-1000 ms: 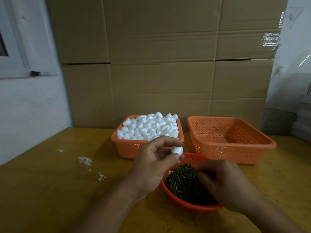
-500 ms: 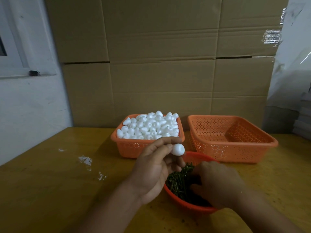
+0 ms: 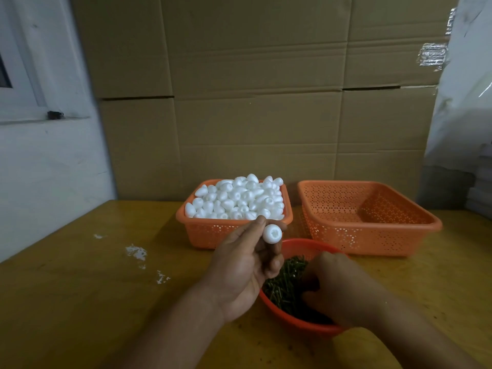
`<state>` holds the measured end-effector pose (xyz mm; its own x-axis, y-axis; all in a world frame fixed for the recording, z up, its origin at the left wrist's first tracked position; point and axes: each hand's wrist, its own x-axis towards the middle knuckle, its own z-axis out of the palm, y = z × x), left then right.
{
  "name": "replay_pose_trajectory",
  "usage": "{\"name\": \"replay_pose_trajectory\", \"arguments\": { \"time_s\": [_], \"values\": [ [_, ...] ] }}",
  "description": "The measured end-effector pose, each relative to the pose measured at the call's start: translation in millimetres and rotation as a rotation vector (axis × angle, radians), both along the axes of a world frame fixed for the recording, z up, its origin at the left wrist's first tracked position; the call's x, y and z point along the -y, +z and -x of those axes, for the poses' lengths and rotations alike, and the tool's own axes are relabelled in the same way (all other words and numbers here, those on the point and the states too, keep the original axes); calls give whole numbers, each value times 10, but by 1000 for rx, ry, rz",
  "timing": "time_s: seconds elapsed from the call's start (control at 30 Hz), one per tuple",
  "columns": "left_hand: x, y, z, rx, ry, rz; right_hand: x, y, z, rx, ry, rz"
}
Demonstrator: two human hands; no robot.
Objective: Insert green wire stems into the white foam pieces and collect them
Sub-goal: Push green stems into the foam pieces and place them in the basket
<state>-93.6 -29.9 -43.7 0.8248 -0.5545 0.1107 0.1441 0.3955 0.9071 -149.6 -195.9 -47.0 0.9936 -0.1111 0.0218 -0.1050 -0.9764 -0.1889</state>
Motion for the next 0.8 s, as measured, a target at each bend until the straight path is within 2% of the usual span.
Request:
{"name": "replay_pose_trajectory", "arguments": {
  "time_s": [0.33, 0.6, 0.7, 0.8],
  "values": [
    [-6, -5, -14, -11, -4, -1, 11, 28, 27, 71, -18, -88],
    [-19, 7, 3, -23, 12, -8, 108, 111, 127, 239, 1, -197],
    [-12, 9, 7, -21, 20, -10, 117, 99, 154, 379, 31, -301],
    [-6, 5, 9, -17, 27, -17, 115, 99, 187, 498, 68, -506]
  ]
}}
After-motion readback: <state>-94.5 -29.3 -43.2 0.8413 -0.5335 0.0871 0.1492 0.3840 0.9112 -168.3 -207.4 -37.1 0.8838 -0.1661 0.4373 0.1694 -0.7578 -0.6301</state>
